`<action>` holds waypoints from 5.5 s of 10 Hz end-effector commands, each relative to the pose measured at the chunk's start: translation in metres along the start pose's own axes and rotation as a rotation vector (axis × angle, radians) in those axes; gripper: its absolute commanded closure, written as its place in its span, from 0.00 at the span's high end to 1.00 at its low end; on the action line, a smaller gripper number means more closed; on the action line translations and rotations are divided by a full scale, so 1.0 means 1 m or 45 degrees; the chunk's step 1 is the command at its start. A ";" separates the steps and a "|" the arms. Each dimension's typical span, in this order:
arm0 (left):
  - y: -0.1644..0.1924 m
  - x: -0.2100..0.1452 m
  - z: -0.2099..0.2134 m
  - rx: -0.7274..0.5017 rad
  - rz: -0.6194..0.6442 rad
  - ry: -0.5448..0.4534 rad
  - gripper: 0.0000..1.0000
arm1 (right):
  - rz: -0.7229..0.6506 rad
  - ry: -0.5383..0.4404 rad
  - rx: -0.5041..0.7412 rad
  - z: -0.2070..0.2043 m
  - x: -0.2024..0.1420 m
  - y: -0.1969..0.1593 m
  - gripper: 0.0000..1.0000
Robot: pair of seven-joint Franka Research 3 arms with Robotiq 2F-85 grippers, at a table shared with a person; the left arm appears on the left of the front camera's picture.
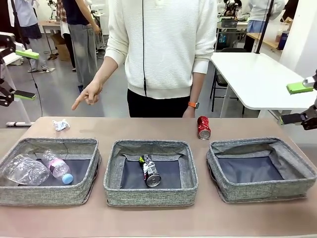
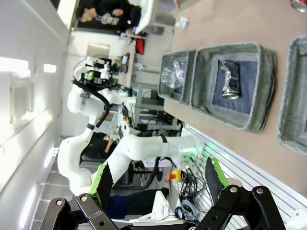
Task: Sort the waste into the appropriate baskets.
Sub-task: Pick up the waste item pointed out by the person.
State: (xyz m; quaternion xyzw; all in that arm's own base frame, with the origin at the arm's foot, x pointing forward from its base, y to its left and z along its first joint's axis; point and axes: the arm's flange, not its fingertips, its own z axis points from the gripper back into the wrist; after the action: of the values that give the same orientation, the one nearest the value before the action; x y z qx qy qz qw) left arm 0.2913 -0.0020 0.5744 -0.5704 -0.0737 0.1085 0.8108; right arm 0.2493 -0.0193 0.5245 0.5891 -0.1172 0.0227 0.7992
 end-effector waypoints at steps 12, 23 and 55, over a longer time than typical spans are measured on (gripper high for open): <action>0.019 0.011 -0.011 1.058 -0.496 -0.153 1.00 | 0.017 -0.014 0.007 -0.002 0.004 0.003 1.00; 0.054 0.196 -0.083 1.318 -0.600 0.016 1.00 | 0.017 -0.014 0.007 -0.002 0.004 0.003 1.00; 0.241 0.346 -0.132 1.570 -0.483 -0.143 0.34 | 0.017 -0.014 0.007 -0.002 0.004 0.003 1.00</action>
State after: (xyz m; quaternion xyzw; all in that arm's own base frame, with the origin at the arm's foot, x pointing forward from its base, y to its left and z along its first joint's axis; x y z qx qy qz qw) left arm 0.6313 0.0458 0.3030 0.0139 -0.1483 0.0100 0.9888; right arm 0.2493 -0.0193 0.5244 0.5892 -0.1171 0.0227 0.7991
